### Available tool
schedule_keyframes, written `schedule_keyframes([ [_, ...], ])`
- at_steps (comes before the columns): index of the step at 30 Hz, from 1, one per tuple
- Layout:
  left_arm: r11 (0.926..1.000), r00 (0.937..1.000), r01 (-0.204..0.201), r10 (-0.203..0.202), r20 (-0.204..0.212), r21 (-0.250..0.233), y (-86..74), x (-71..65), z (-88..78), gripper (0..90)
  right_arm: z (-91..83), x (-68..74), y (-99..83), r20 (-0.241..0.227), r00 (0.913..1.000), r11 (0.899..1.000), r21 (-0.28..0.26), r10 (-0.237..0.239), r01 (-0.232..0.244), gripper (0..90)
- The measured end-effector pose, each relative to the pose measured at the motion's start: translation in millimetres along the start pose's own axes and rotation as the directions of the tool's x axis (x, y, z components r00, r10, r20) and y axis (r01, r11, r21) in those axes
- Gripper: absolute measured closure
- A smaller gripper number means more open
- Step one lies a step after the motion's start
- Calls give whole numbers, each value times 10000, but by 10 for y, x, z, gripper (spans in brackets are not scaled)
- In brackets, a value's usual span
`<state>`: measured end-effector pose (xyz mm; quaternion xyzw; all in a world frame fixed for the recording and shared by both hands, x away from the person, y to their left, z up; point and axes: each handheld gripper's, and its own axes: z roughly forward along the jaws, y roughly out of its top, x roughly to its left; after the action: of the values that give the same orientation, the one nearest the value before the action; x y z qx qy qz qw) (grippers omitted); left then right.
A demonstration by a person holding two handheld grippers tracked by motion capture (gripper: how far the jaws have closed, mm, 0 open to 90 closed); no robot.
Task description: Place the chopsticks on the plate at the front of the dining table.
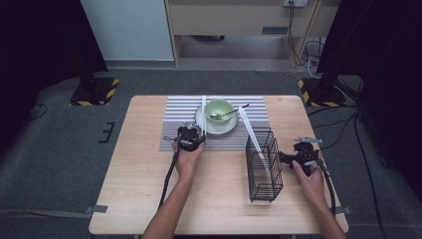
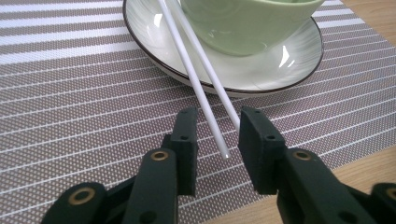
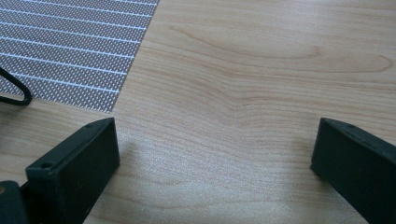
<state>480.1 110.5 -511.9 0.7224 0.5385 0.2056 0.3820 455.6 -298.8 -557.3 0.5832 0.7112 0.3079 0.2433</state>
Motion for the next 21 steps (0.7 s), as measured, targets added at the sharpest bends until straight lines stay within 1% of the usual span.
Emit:
schedule_keyframes([
  [4,9998,10000,-4,4,15,-189,7,-11,-51,593,0,0,0,0,10000,10000,-1,-3,3,10],
  [6,9995,10000,-59,59,-7,-310,13,-31,-72,540,0,0,0,0,10000,10000,0,-3,3,10],
  [8,9991,10000,-29,29,12,-435,14,-59,-75,472,1,1,1,7,10000,10000,4,8,-8,9],
  [9,9989,10000,-20,23,62,-476,10,-73,-69,457,1,1,1,12,10000,10000,4,3,-3,8],
  [15,9989,9998,-189,189,-20,-417,-36,-135,21,407,2,1,1,15,10000,10000,5,2,-2,8],
  [18,9989,9995,-286,280,-153,-383,-55,-130,64,414,1,2,1,14,10000,10000,6,6,-6,8],
  [21,9987,9993,-330,324,-176,-379,-65,-124,92,442,2,2,1,14,10000,10000,6,5,-5,8],
])
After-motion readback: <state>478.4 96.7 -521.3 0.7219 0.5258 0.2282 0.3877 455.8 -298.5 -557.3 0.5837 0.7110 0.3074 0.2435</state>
